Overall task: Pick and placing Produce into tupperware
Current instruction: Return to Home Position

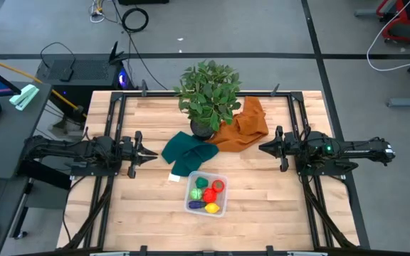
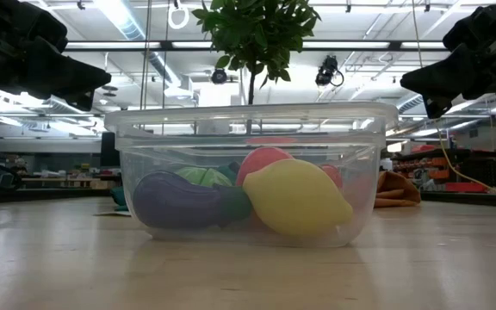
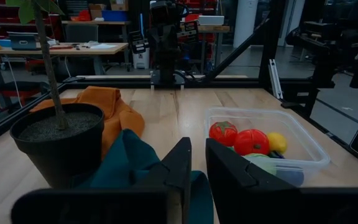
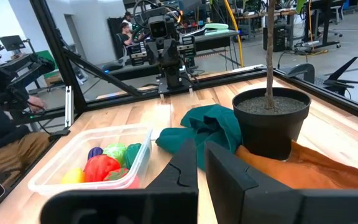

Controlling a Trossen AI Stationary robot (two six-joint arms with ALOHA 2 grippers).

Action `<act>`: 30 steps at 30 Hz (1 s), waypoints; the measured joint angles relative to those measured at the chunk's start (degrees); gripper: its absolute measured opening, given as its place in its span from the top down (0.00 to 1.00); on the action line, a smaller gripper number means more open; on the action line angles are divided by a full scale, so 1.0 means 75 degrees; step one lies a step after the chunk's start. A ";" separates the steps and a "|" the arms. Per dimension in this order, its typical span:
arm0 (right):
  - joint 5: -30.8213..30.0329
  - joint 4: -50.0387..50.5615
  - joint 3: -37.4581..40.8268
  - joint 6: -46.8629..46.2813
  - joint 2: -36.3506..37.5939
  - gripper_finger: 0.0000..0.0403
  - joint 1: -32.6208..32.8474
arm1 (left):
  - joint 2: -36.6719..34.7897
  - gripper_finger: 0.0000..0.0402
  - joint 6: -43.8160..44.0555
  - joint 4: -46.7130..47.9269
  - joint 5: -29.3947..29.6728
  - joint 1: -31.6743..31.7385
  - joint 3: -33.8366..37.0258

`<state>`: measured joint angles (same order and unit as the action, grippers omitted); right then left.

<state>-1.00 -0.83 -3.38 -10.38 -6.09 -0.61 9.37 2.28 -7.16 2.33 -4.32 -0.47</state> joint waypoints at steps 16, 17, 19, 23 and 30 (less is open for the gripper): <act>-0.0004 -0.0002 0.0000 0.0001 0.0000 1.00 -0.0001 | -0.0001 0.87 -0.0002 0.0000 -0.0002 0.0000 0.0000; -0.0003 0.0000 0.0000 0.0000 0.0001 1.00 0.0000 | 0.0000 0.87 0.0000 0.0000 -0.0003 0.0000 0.0000; -0.0002 0.0001 0.0000 0.0002 0.0000 1.00 0.0001 | 0.0000 0.87 -0.0002 0.0000 0.0000 0.0000 0.0000; -0.0005 -0.0002 -0.0003 -0.0001 0.0000 1.00 0.0001 | 0.0000 0.86 -0.0002 0.0000 -0.0001 0.0000 0.0000; -0.0005 0.0001 -0.0003 0.0002 0.0003 1.00 0.0001 | 0.0000 0.84 -0.0002 0.0000 -0.0003 0.0000 0.0000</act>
<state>-1.04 -0.82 -3.40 -10.37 -6.07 -0.60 9.37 2.26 -7.16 2.31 -4.32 -0.47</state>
